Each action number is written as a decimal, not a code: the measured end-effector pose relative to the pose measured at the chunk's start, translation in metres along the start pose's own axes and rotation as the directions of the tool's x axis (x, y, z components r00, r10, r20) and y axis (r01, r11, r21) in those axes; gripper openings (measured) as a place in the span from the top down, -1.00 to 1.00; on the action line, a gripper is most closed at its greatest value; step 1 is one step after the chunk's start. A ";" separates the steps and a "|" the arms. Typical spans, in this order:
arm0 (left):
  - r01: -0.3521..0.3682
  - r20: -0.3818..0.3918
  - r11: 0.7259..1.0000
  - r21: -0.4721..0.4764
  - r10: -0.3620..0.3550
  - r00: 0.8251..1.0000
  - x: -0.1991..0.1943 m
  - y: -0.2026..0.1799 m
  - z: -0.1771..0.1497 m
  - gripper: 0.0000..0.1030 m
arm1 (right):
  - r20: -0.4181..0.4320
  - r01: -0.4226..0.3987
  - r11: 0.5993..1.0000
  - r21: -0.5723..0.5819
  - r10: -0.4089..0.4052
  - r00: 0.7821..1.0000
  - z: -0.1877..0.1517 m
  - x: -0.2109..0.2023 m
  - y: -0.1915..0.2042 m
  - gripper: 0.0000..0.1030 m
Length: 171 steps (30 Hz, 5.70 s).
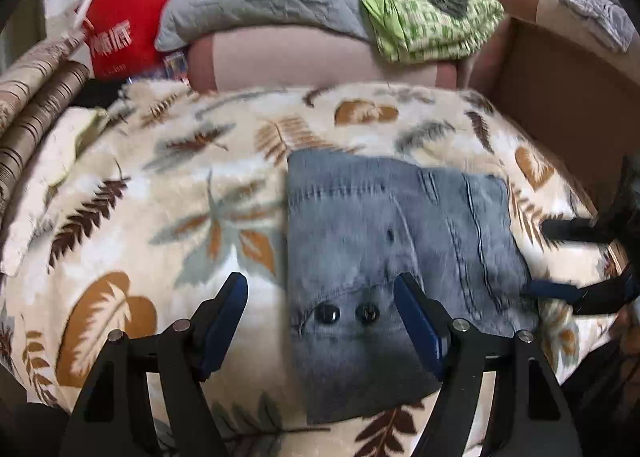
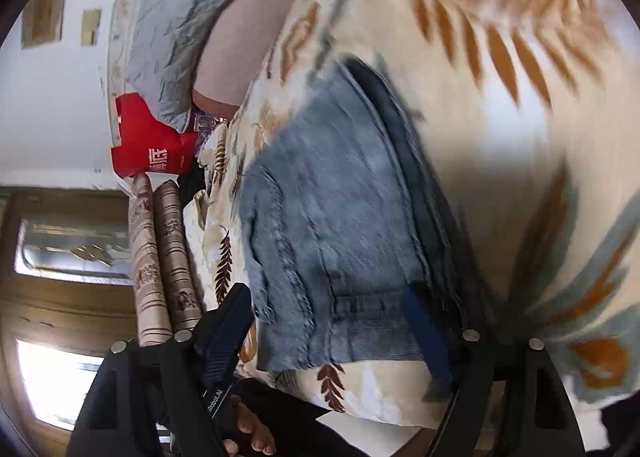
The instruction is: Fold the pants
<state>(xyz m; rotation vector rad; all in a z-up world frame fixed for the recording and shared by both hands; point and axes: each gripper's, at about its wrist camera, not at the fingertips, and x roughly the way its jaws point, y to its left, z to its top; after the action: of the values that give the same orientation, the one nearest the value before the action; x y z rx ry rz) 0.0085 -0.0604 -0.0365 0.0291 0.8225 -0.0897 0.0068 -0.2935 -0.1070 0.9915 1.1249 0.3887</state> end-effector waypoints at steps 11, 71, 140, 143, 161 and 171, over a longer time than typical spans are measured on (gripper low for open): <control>-0.007 -0.099 0.998 0.056 0.013 0.995 0.038 -0.012 -0.017 -0.53 | 0.001 0.054 0.996 -0.075 -0.054 0.999 0.094 0.050 0.028 -0.61; 0.233 -0.129 0.964 -0.125 -0.249 0.960 0.050 0.009 -0.036 -0.72 | 0.082 0.479 0.751 -0.454 -0.501 0.862 0.117 0.111 0.162 -0.28; 0.051 -0.188 0.958 -0.282 -0.107 0.976 0.034 0.080 -0.022 -0.71 | -0.031 0.031 0.971 -0.237 -0.040 0.999 0.012 -0.023 0.011 -0.67; 0.129 -0.195 0.938 -0.322 -0.200 0.960 0.045 0.085 -0.012 -0.71 | -0.008 0.062 0.981 -0.186 -0.065 0.998 0.033 -0.034 -0.006 -0.67; 0.338 -0.258 0.863 -0.375 -0.447 0.856 0.112 0.053 0.022 -0.60 | -0.177 -0.016 0.989 -0.149 -0.011 0.984 0.080 0.025 -0.032 -0.67; 0.273 -0.268 0.923 -0.269 -0.345 0.900 0.111 0.036 0.024 0.24 | -0.143 0.162 0.949 -0.272 -0.206 0.968 0.070 0.041 -0.009 0.07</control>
<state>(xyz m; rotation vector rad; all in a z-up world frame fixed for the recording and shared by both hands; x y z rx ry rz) 0.1045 -0.0335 -0.1020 -0.3129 1.1463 -0.3003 0.0836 -0.3017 -0.1322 0.6257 1.2737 0.4617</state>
